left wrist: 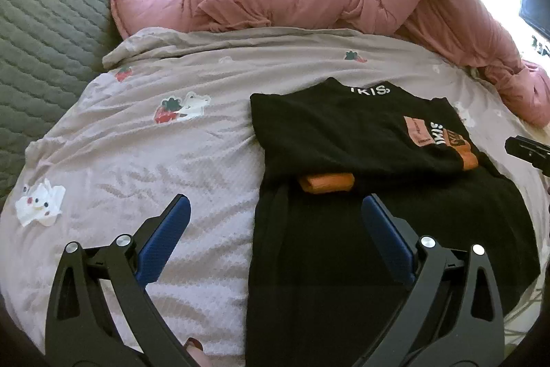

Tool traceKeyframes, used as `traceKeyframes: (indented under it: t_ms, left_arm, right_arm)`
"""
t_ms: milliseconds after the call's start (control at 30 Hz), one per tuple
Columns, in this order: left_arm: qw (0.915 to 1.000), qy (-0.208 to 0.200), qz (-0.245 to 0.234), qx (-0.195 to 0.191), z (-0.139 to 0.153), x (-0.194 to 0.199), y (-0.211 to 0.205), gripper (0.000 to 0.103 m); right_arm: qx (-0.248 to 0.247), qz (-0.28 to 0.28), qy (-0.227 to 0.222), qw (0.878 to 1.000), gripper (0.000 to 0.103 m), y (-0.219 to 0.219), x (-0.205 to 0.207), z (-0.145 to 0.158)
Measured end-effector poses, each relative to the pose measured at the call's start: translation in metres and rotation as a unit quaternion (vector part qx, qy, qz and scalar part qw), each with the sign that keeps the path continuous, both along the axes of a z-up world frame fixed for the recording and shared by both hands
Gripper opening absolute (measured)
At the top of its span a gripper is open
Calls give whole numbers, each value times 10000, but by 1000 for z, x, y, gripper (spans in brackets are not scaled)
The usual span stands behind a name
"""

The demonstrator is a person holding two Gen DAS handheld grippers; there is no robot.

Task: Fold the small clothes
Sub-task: 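Move both tools back to the hem of the black sweatshirt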

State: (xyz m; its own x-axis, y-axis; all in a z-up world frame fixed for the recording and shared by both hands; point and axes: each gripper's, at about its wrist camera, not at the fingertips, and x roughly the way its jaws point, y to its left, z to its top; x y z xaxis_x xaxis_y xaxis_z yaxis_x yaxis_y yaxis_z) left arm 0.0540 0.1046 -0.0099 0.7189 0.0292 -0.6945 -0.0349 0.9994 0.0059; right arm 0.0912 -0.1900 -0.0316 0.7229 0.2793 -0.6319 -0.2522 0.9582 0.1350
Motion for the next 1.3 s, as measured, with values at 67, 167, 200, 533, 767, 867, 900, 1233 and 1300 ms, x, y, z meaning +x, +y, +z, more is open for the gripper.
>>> traceKeyframes:
  t_ms: [67,167,200,533,767,867,900,1233,1300]
  left_arm:
    - [10000,38,22,11,-1,-3,1,93]
    - [9999,103,-3,-1,-3,-11,1,93]
    - [9999,115,0,-7,-4,-13,2,93]
    - [9995,223,112,-214,-10,-32,14,93]
    - [9987,456,213,-53,-19,-43,18,93]
    - [9983,552,181,-93,-24,-49,18,93]
    - [9981,578,180,-93,-25,-50,18,93]
    - [9971,749,130,53,-34,-61,14,93]
    - [9970,767,118,36,-34,-63,14,93]
  right_arm:
    - [-34,-10,0,10000,84,-1,-4,0]
    - [-41,-21,19,10000,84,-4,-9,-1]
    - [-44,-28,25,10000,84,-5,-11,-2]
    - [-34,-77,54,10000,84,-17,-29,-6]
    - [-47,-116,81,9999,84,-24,-38,-10]
    - [-58,-119,120,9998,84,-27,-42,-13]
    - [-63,-116,140,9998,84,-28,-44,-15]
    - [-156,-119,377,9991,84,-36,-55,-32]
    - [-167,-116,413,9989,84,-38,-57,-35]
